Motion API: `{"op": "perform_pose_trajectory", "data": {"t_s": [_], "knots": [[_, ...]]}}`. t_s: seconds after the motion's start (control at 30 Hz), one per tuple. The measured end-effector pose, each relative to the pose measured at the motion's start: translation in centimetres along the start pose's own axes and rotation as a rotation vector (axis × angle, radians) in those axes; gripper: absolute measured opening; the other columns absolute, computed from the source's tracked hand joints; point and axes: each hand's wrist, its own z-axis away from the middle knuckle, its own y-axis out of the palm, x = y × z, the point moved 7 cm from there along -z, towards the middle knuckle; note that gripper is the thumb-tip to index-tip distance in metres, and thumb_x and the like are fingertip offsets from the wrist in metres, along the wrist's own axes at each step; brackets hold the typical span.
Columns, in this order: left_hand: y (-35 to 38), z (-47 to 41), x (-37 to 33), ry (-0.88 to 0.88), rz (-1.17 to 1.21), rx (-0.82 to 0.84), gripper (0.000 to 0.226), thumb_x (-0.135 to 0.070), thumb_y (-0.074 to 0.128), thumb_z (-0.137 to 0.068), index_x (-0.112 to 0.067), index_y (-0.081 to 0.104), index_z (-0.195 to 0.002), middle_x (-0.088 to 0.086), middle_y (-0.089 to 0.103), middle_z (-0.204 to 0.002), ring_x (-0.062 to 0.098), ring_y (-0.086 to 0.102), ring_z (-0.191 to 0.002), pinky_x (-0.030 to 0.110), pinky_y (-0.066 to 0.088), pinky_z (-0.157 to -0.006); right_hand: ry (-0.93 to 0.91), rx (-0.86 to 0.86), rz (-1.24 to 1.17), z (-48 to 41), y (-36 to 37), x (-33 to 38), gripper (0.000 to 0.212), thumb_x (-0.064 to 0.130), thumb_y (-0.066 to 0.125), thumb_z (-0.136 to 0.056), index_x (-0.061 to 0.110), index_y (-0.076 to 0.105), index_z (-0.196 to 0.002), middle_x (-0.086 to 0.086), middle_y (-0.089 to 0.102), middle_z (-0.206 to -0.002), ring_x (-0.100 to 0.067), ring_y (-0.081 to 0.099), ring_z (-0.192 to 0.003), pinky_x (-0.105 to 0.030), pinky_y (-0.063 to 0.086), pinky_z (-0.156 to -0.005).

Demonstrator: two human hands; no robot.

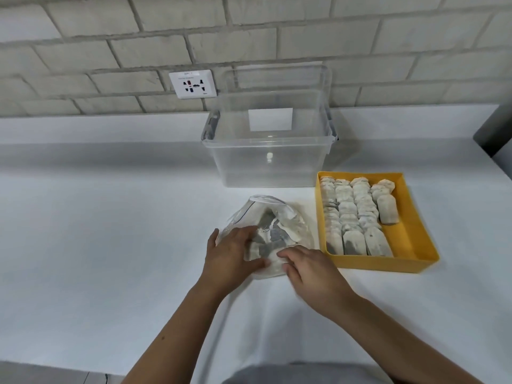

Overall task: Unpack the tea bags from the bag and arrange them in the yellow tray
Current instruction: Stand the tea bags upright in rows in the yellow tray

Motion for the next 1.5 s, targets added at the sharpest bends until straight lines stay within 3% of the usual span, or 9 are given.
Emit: {"op": "perform_pose_trajectory", "data": {"t_s": [0.13,0.37,0.57,0.67,0.77,0.97,1.2,1.37,1.5], "knots": [[0.8,-0.2,-0.1,0.004,-0.057,-0.081,0.033,-0.061,0.063,-0.084,-0.041,0.066,-0.110,-0.019,0.056,-0.116,0.000,0.053,-0.118,0.045,0.000,-0.120,0.019,-0.012,-0.020,-0.1,0.0,0.0,0.029,0.025,0.047,-0.098,0.023,0.058,-0.125,0.006,0.062,-0.123,-0.017,0.059,-0.107,-0.029,0.041,-0.095],[-0.1,1.2,-0.9,0.127,-0.007,-0.203,0.008,-0.038,0.074,-0.084,-0.036,0.070,-0.090,-0.022,0.070,-0.091,0.004,0.065,-0.097,0.039,-0.008,-0.118,0.003,-0.071,-0.060,-0.3,-0.4,0.5,0.038,0.030,0.061,-0.090,0.028,0.055,-0.128,0.006,0.050,-0.114,-0.015,0.059,-0.091,-0.029,0.048,-0.084],[-0.4,1.7,-1.4,0.228,0.144,-0.236,0.017,-0.047,0.060,-0.089,-0.035,0.072,-0.092,-0.027,0.072,-0.091,-0.009,0.065,-0.086,0.034,0.003,-0.123,-0.027,-0.085,-0.026,-0.5,-0.5,0.6,0.012,0.026,0.065,-0.089,0.021,0.069,-0.099,0.005,0.050,-0.094,-0.016,0.059,-0.080,-0.026,0.045,-0.070],[-1.6,0.2,-1.2,0.209,0.082,-0.276,0.018,-0.030,0.061,-0.094,-0.024,0.074,-0.105,-0.016,0.076,-0.098,0.000,0.069,-0.087,0.027,0.012,-0.122,0.017,-0.140,-0.054,-0.4,-1.2,-0.1,0.006,0.021,0.061,-0.092,0.017,0.065,-0.092,0.007,0.052,-0.091,-0.013,0.058,-0.076,-0.026,0.046,-0.067],[-1.3,-1.2,-0.9,0.147,-0.021,-0.116,0.026,-0.015,0.065,-0.093,-0.023,0.071,-0.117,-0.010,0.073,-0.112,0.010,0.070,-0.099,0.019,0.008,-0.119,0.062,-0.212,-0.089,-0.2,-1.9,-0.5,0.005,0.017,0.058,-0.094,0.015,0.058,-0.089,0.003,0.057,-0.087,-0.015,0.057,-0.074,-0.031,0.048,-0.067],[0.2,-1.6,-1.6,0.157,-0.205,0.019,0.031,-0.031,0.068,-0.083,-0.032,0.069,-0.114,-0.013,0.064,-0.119,0.007,0.057,-0.114,0.027,0.022,-0.111,0.084,-0.234,-0.097,-0.2,-2.0,-0.3,0.007,0.018,0.055,-0.095,0.016,0.053,-0.088,0.001,0.060,-0.083,-0.018,0.058,-0.072,-0.034,0.047,-0.065],[-0.1,-1.7,-1.5,0.151,-0.210,0.040,0.013,-0.035,0.069,-0.085,-0.035,0.070,-0.099,-0.015,0.060,-0.107,0.001,0.057,-0.109,0.034,0.007,-0.119,0.091,-0.240,-0.114,-0.2,-2.2,-0.2,0.011,0.020,0.052,-0.096,0.015,0.048,-0.087,0.000,0.060,-0.078,-0.018,0.055,-0.069,-0.031,0.040,-0.061],[-2.5,-0.6,-1.8,0.339,-0.115,-0.246,0.009,-0.043,0.072,-0.077,-0.034,0.070,-0.078,-0.017,0.064,-0.082,0.005,0.064,-0.087,0.038,0.020,-0.115,0.214,-0.249,-0.364,0.0,-2.5,-0.9,0.021,0.020,0.052,-0.097,0.012,0.043,-0.080,-0.004,0.062,-0.071,-0.022,0.058,-0.069,-0.037,0.046,-0.064],[-4.0,0.2,-0.9,0.250,0.277,-0.339,0.013,-0.045,0.072,-0.080,-0.032,0.070,-0.078,-0.020,0.066,-0.081,-0.004,0.061,-0.088,0.031,0.027,-0.111,0.296,-0.255,-0.542,0.2,-3.2,-1.0,0.022,0.019,0.053,-0.097,0.014,0.044,-0.078,-0.004,0.068,-0.072,-0.004,0.062,-0.065,-0.017,0.044,-0.061]]}}
